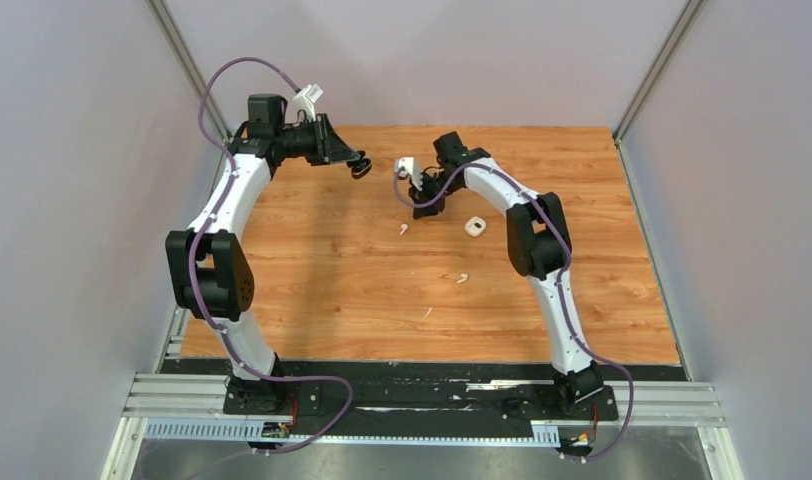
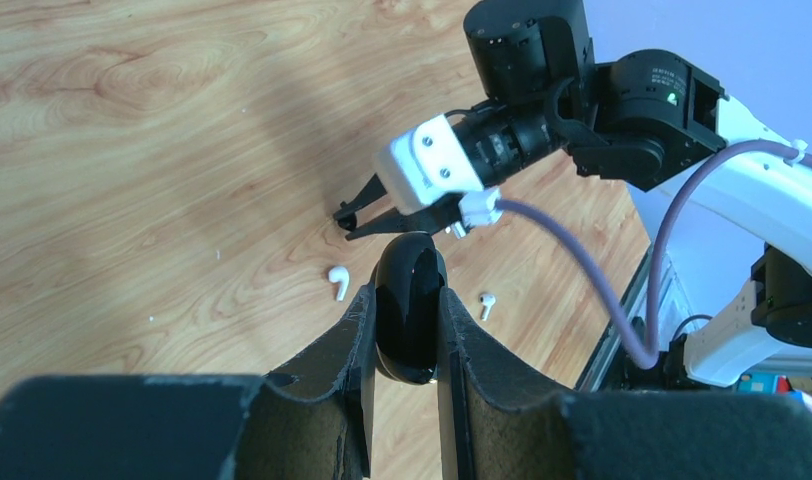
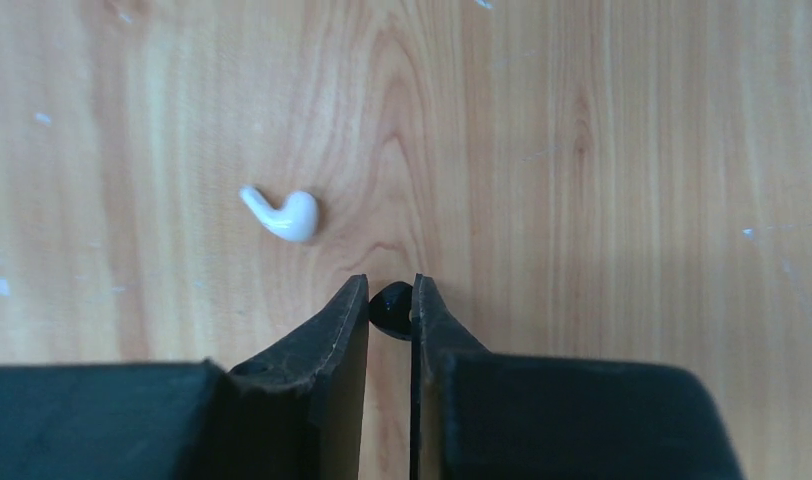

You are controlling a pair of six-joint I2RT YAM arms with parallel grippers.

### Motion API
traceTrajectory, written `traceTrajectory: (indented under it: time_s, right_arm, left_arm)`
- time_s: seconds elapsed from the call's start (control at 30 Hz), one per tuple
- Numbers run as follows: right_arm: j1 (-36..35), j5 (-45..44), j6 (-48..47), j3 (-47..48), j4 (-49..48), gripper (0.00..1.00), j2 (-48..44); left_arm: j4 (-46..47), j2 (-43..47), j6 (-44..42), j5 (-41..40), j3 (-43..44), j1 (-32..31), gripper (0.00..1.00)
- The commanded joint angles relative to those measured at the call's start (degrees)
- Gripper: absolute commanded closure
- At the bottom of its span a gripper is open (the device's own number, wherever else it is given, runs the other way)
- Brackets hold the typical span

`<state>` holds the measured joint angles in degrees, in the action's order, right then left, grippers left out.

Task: Insert the wireless bluetooth earbuds into the charging case
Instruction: Pick up the earbud from the center of the board.

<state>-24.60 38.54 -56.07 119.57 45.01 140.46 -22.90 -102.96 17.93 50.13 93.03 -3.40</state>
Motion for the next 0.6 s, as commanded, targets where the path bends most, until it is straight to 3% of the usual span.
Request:
traceTrajectory:
  time_s: [0.0, 0.27, 0.57]
  right_arm:
    - [1.92, 12.94, 10.55, 4.32, 3.76, 0.97, -5.45]
    - [7.6, 42.72, 36.09, 5.21, 2.47, 1.0, -12.25]
    - [9.86, 59.9, 60.98, -2.39, -19.67, 1.0, -15.12]
  left_arm:
    - [1.78, -0.16, -0.7, 1.5, 1.38, -0.5, 1.0]
    - [-1.7, -5.2, -13.48, 5.92, 6.01, -3.4, 1.0]
    - [-1.78, -13.36, -20.81, 22.14, 10.96, -5.7, 1.0]
